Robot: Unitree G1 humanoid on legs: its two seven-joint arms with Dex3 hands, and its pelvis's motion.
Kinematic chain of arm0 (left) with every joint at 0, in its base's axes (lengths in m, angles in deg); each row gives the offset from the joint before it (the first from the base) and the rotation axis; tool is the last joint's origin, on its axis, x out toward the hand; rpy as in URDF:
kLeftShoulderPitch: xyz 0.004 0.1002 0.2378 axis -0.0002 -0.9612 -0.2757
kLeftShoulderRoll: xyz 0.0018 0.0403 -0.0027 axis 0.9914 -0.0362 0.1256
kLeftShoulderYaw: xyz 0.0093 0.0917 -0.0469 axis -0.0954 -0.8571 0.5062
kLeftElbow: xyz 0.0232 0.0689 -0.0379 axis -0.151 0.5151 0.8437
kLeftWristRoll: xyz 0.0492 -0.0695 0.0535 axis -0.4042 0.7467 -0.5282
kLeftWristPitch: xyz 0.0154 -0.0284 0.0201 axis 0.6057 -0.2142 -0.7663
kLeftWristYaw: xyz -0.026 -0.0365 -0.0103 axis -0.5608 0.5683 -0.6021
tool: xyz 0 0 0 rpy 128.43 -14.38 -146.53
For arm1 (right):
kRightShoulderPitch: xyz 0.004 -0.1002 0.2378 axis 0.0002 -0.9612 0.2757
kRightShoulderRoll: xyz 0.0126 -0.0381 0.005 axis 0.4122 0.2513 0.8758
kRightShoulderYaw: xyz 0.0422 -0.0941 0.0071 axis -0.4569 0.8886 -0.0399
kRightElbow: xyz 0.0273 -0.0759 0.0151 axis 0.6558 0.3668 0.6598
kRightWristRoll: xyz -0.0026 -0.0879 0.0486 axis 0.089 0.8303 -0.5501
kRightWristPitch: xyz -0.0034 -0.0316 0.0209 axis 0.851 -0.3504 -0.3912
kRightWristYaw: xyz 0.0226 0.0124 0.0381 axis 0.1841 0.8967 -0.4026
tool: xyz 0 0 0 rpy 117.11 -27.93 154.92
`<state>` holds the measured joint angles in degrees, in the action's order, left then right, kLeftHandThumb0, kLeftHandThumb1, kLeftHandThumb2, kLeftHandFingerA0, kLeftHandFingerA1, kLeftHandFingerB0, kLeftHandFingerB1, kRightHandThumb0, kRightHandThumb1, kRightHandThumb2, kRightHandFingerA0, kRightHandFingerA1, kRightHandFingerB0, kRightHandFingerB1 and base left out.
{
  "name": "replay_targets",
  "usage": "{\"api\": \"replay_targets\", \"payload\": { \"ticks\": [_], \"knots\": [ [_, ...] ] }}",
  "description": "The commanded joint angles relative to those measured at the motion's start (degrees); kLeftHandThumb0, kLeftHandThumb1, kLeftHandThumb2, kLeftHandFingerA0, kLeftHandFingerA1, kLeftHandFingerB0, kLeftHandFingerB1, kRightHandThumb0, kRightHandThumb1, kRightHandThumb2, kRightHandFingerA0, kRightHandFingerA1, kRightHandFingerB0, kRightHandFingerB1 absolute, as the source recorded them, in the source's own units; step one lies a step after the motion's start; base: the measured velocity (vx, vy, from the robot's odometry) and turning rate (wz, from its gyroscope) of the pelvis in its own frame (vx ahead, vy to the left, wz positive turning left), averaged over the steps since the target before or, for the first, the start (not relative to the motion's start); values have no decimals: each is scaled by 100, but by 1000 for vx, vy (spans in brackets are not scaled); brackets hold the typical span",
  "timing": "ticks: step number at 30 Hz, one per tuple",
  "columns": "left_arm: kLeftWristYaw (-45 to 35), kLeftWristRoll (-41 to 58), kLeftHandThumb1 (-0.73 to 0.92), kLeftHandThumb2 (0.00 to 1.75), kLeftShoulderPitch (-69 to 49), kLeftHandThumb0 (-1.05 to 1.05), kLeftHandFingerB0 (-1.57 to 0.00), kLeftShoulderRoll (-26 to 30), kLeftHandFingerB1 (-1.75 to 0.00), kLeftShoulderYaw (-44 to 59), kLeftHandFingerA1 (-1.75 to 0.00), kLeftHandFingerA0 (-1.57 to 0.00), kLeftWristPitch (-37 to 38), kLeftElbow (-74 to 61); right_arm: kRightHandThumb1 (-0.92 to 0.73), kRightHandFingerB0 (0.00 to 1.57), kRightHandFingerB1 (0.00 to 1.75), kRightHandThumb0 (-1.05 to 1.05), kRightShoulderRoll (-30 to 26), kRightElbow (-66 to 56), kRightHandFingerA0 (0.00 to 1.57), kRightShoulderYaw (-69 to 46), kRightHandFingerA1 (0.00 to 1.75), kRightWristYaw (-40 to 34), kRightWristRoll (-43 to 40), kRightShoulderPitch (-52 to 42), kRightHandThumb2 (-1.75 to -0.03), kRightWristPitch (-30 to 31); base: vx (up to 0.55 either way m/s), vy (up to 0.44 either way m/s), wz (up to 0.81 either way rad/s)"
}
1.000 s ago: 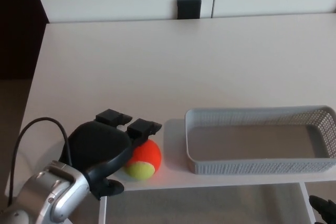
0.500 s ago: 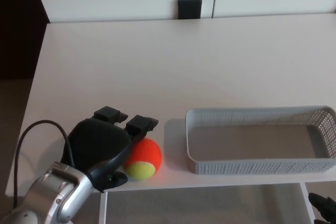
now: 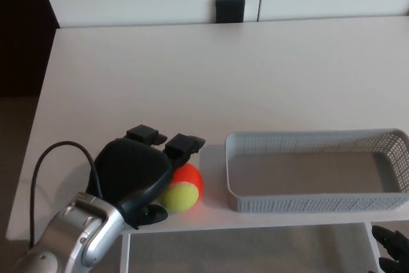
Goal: The robot walk towards a table in front and uses its left hand to pickup a tennis ball on the left side and put it in a container on the right hand side
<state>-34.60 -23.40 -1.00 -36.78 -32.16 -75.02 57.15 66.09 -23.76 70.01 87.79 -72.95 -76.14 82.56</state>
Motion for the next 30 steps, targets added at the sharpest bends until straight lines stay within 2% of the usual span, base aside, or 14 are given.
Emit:
{"api": "replay_targets", "payload": {
  "ticks": [1,6,9,13,14,15,16,20,21,22,23,27,28,30],
  "knots": [
    [7,-63,36,63,64,-49,-14,23,-34,-3,-42,-34,93,-16,-84,8,31,8,-98,34,0,9,41,-43,61,69,-74,-21,0,0,0],
    [-141,-30,37,64,160,-51,-11,-28,-34,-50,-42,-32,68,11,-88,1,33,8,-24,23,5,-54,40,-42,-22,173,-67,108,0,0,0],
    [-249,-81,36,65,226,-53,-13,-138,-36,-195,-52,-60,10,105,-87,2,32,11,-60,-94,5,-16,40,-34,39,146,-67,87,0,0,0],
    [-278,-78,36,65,233,-53,-13,-139,-36,-205,-52,-60,-11,100,-87,2,32,11,-54,-102,5,-15,40,-34,43,147,-67,89,0,0,0],
    [-695,117,61,59,264,-21,-45,-296,-35,-276,-127,-83,-143,136,-88,1,33,10,-35,-135,5,-28,40,-47,30,161,-67,148,0,0,0],
    [-881,199,61,59,277,-21,-45,-366,-35,-304,-127,-83,-200,151,-88,1,33,10,-26,-150,5,-35,40,-53,25,166,-67,174,0,0,0],
    [-941,218,76,63,291,-15,-68,-463,-44,-335,-140,-79,-265,220,-88,2,33,10,-47,-131,5,-32,40,-44,34,190,-67,140,0,0,0],
    [-1018,203,76,63,291,-15,-68,-537,-44,-321,-140,-79,-292,246,-88,2,33,10,-56,-124,5,-31,40,-40,39,200,-67,130,0,0,0],
    [-1028,158,78,62,301,-17,-72,-594,-90,-362,-154,-68,-343,318,-86,8,29,9,-66,-115,2,-27,39,-27,40,210,-70,113,0,0,0],
    [-1037,92,78,62,316,-17,-72,-676,-90,-428,-154,-68,-421,428,-86,8,29,9,-81,-101,2,-23,39,-7,41,225,-70,88,0,0,0],
    [-860,160,79,63,329,-17,-76,-628,-59,-364,-153,-70,-284,486,-89,3,33,8,-21,-137,5,-24,41,-40,29,317,-68,238,0,0,0],
    [-799,166,80,64,323,-16,-77,-638,-69,-350,-154,-70,-263,510,-86,7,30,7,-11,-206,1,-9,39,-67,61,315,-71,328,0,0,0],
    [-658,121,79,59,346,-13,-65,-661,-104,-351,-163,-70,-249,568,-88,8,32,7,-49,-178,1,-15,40,-45,63,331,-69,232,0,0,0],
    [-588,105,79,59,360,-13,-65,-670,-104,-354,-163,-70,-240,601,-88,8,32,7,-65,-168,1,-18,40,-35,64,338,-69,194,0,0,0]
  ]
}}
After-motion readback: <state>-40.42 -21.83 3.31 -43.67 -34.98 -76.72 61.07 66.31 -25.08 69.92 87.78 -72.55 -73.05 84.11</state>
